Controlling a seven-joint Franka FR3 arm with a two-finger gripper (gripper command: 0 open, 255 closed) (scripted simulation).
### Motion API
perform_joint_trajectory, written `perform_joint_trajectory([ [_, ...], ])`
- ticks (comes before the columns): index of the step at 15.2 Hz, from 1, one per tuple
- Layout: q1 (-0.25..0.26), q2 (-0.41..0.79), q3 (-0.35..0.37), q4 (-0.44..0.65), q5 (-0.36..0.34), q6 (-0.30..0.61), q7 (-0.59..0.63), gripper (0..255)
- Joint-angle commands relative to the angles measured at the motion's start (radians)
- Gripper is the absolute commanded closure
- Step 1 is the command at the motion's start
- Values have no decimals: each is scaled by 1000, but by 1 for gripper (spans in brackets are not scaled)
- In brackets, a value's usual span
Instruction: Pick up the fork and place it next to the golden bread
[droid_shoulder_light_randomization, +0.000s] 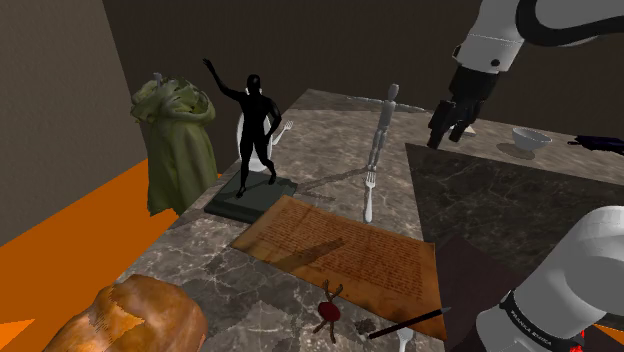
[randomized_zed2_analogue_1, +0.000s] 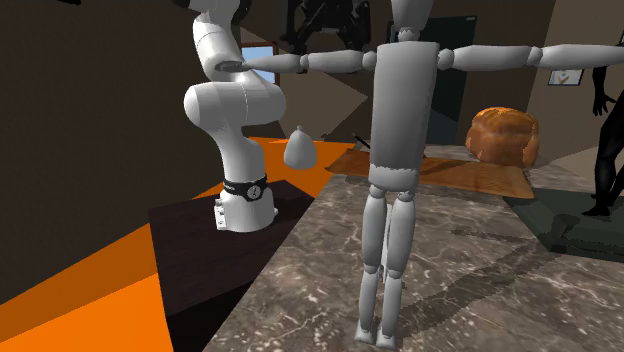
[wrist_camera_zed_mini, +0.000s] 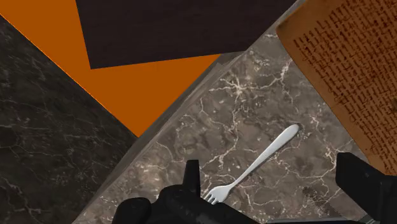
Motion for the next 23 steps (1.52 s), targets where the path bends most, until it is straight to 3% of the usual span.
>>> perform_joint_trajectory([
  [1,0,0,0,0,0,0,0,0],
  [12,-140,317,154,-51,29,398,468,0],
  [20,-253,612,222,12,-60,634,840,0],
  [23,-257,642,223,6,-73,670,860,0],
])
